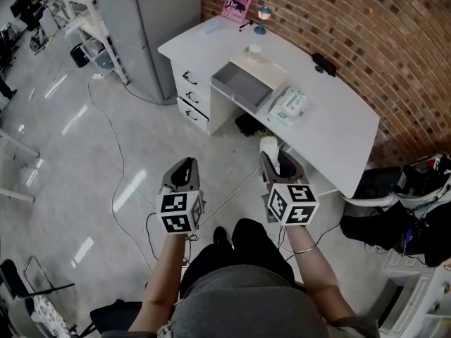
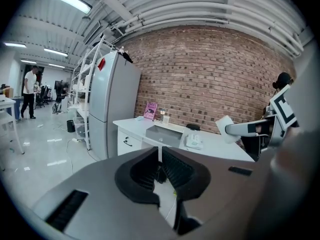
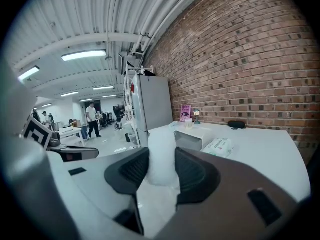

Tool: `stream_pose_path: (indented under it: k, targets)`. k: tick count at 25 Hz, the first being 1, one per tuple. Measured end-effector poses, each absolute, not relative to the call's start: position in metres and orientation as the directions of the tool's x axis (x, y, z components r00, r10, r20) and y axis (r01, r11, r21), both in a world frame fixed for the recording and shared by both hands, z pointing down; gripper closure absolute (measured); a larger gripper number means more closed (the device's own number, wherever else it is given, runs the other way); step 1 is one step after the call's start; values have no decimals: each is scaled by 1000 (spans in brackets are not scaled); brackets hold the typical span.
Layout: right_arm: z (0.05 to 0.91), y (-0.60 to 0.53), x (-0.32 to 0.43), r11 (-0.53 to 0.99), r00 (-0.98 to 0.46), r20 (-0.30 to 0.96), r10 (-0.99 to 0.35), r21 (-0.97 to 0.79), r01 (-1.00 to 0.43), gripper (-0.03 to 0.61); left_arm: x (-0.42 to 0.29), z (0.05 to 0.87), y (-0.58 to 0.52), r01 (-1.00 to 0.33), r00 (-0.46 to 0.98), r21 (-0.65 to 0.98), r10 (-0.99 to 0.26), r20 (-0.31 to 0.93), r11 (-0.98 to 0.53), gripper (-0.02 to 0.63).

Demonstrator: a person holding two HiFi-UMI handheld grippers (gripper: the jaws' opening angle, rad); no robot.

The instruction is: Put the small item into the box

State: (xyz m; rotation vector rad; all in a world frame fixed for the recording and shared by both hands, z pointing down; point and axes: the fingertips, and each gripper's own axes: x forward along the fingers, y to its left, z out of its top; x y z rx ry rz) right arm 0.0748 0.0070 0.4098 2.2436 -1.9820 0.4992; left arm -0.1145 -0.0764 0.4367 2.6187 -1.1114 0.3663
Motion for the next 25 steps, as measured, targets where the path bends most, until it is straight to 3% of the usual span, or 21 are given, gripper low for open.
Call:
stream_pose_path:
  k: [25]
  targets:
    - [420,-126,166,-91,41,324,-945,-140,-986,414,-40,447,-183,-769,623,128,-689,371,-627,575]
